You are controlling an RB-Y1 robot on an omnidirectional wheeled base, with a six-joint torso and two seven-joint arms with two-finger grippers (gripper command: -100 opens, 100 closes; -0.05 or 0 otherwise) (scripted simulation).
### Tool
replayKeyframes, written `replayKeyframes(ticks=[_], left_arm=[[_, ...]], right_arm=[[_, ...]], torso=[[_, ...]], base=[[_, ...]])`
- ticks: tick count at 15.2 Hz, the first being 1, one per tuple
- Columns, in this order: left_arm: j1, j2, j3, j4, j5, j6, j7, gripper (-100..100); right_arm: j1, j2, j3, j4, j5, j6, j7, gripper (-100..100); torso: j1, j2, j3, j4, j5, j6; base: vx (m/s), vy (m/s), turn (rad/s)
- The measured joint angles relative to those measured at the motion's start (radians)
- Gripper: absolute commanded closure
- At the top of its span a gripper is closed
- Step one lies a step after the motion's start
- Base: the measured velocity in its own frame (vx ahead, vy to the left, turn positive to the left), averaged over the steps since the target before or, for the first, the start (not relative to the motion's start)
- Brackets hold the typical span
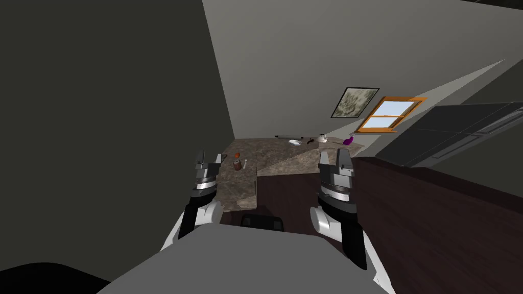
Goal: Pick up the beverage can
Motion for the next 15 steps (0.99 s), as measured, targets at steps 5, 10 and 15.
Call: replayKeyframes(ticks=[5,10,15], left_arm=[[-0.018,0.079,0.031,0.020,0.047,0.056,0.022,-100],[-0.035,0.132,0.064,0.035,0.104,0.141,0.049,-100],[-0.060,0.180,0.103,0.067,0.171,0.237,0.082,-100]], right_arm=[[0.000,0.000,0.000,0.000,0.000,0.000,0.000,0],[0.000,0.000,0.000,0.000,0.000,0.000,0.000,0],[0.000,0.000,0.000,0.000,0.000,0.000,0.000,0]], torso=[[0.007,0.001,0.000,0.000,0.001,0.000],[0.006,0.001,0.000,0.000,0.001,0.000],[0.006,0.001,0.001,0.000,0.001,0.000]], base=[[-0.008,0.071,-0.042],[-0.015,0.061,-0.047],[-0.017,0.060,-0.060]])
